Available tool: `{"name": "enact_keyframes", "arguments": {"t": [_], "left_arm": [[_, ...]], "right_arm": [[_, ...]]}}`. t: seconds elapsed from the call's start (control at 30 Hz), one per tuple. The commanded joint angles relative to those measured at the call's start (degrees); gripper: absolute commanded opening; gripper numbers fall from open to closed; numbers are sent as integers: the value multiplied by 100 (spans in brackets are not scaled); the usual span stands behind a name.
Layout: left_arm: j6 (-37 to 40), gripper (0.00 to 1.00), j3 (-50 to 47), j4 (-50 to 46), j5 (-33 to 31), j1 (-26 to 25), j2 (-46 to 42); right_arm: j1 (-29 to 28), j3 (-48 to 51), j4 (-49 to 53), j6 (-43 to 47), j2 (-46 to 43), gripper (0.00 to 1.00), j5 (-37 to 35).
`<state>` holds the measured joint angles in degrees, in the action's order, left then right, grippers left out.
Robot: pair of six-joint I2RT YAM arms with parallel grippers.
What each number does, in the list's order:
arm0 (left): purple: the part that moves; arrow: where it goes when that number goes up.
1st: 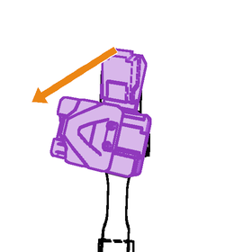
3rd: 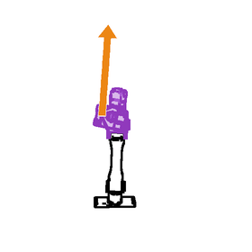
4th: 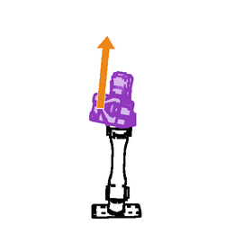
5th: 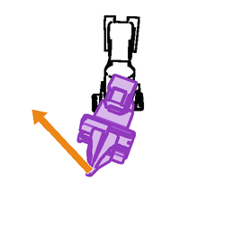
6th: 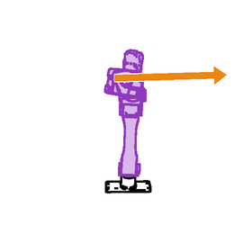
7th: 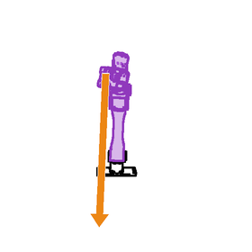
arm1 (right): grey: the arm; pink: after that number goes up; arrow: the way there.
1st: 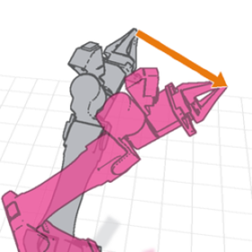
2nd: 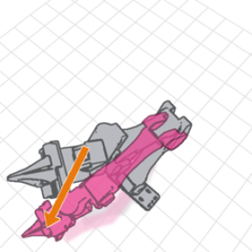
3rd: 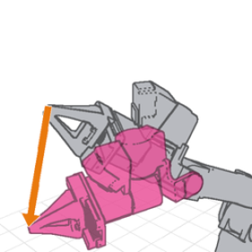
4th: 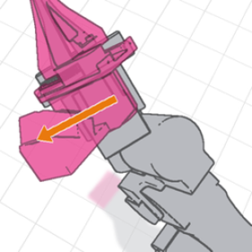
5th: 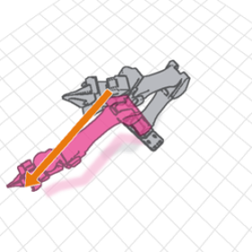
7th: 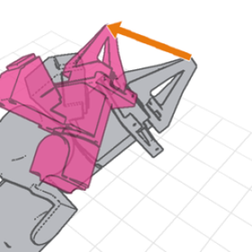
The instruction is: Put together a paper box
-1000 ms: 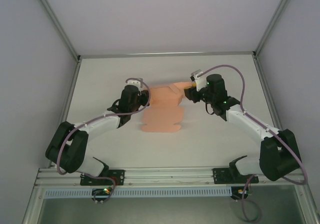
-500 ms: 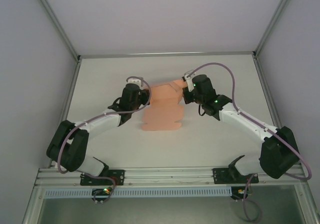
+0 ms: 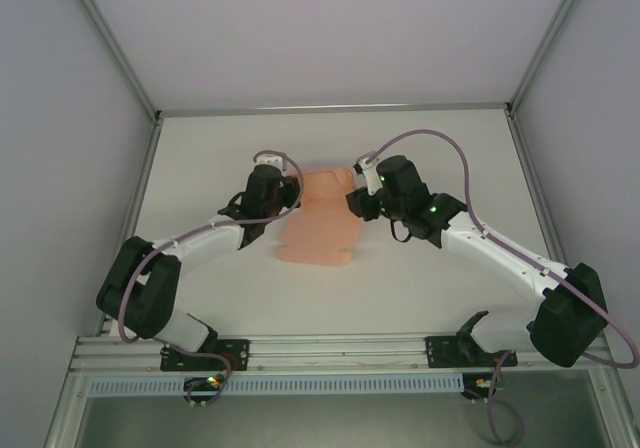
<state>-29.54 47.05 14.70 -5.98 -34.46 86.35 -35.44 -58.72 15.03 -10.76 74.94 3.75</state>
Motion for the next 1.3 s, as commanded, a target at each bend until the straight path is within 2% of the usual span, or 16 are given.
{"name": "enact_keyframes", "arguments": {"t": [0.0,0.1,0.47,0.6,0.7,0.8,0.93,1.07,1.17,1.27], "left_arm": [[-81,0,216,-70,-57,-19,117],[-87,0,208,-6,14,-25,120],[-50,0,119,222,218,-23,124],[50,0,68,190,68,20,128],[130,0,17,225,105,121,119],[247,0,-27,260,264,229,68],[487,0,-29,249,370,269,6],[528,0,-11,235,484,304,-10],[630,0,-59,363,610,306,-21],[648,0,-67,416,673,303,-47]], "right_arm": [[-59,79,-203,-315,-91,32,1080],[-64,125,-393,-292,47,36,1241],[55,-374,-1107,-203,1191,41,1057],[63,-318,-930,-40,814,52,892],[88,-129,-515,197,247,59,444],[197,74,-19,418,-366,70,0],[640,419,197,516,-1214,79,-199],[1492,748,27,466,-1810,83,88],[2161,683,197,226,-1740,83,231],[2573,428,581,483,-1179,81,885]]}}
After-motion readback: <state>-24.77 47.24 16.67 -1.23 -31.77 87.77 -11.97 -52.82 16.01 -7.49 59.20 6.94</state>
